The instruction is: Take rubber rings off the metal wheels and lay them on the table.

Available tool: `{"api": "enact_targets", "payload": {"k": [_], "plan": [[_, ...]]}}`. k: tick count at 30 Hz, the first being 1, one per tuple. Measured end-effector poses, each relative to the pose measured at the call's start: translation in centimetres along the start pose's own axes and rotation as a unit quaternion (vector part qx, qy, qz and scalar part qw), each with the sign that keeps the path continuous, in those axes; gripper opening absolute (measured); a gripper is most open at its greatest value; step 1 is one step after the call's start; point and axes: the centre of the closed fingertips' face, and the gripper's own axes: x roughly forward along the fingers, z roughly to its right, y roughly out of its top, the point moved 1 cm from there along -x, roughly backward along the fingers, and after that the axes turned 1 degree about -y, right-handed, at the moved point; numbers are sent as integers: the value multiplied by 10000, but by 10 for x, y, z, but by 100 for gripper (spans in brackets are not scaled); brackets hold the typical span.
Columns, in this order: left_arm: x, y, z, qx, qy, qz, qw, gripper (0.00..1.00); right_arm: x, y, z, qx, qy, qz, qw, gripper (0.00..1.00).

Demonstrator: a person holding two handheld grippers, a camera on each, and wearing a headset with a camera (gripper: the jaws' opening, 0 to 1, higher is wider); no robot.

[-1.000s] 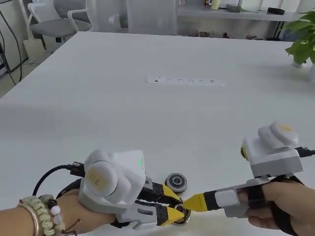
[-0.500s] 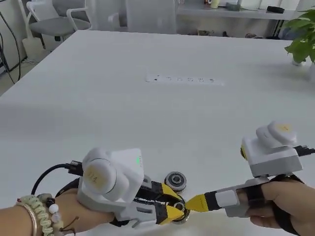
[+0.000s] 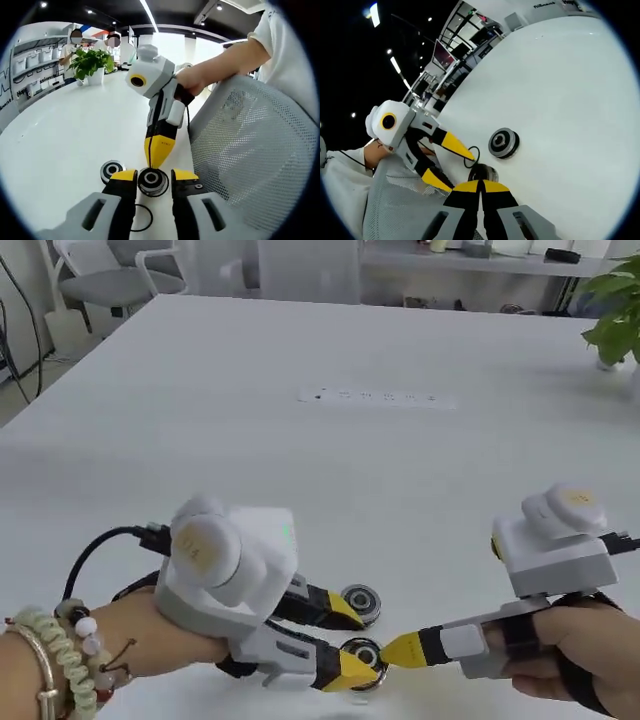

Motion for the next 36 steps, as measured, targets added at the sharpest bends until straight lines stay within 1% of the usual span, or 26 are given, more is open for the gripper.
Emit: {"api": "enact_targets", "payload": {"k": [1, 2, 4, 6, 9, 11, 12, 13, 14, 15, 18, 21, 24, 30, 32, 36], "plan": [[-3, 7, 1, -198, -47, 151, 9997, 29, 0, 0, -1, -8, -5, -3, 10000, 0], [-5, 11, 3, -261, -96, 210, 9994, 33, 0, 0, -1, -14, -8, -6, 10000, 0], [-11, 17, 3, -137, -95, 225, 9996, 39, 0, -1, -2, -29, -13, -13, 10000, 0], [-18, 23, 3, 74, -42, 238, 9997, 42, 0, -1, -3, -31, -8, -13, 10000, 0], [-26, 30, 1, 158, 33, 256, 9995, 47, 0, -1, -5, -33, 4, -5, 10000, 0], [-34, 36, 1, 145, 29, 316, 9994, 53, -1, 0, -6, -42, 8, -3, 10000, 0], [-37, 38, 2, 141, -2, 291, 9995, 55, -1, 0, -6, -51, 9, -3, 10000, 0], [-40, 39, 2, 171, -5, 240, 9996, 57, -1, 0, -7, -57, 9, -4, 10000, 0], [-44, 40, 1, 293, 71, 182, 9994, 59, -1, 0, -7, -63, 16, -2, 10000, 0], [-47, 41, 0, 354, 120, 155, 9992, 63, -1, 0, -7, -65, 22, -1, 10000, 0], [-56, 44, 3, 423, 172, 117, 9989, 70, -2, 0, -8, -79, 32, 8, 10000, 0], [-65, 48, 6, 555, 230, 117, 9981, 72, -2, 1, -9, -82, 45, 28, 10000, 0], [-74, 49, 7, 625, 353, 123, 9973, 73, -3, 2, -9, -83, 53, 50, 9999, 0], [-90, 48, 8, 578, 596, 197, 9964, 75, -3, 4, -8, -85, 77, 64, 9999, 0], [-95, 46, 9, 561, 685, 201, 9959, 75, -3, 5, -7, -88, 87, 68, 9999, 0], [-105, 38, 11, 492, 826, 180, 9952, 75, -4, 7, -6, -85, 99, 87, 9999, 0]]}}
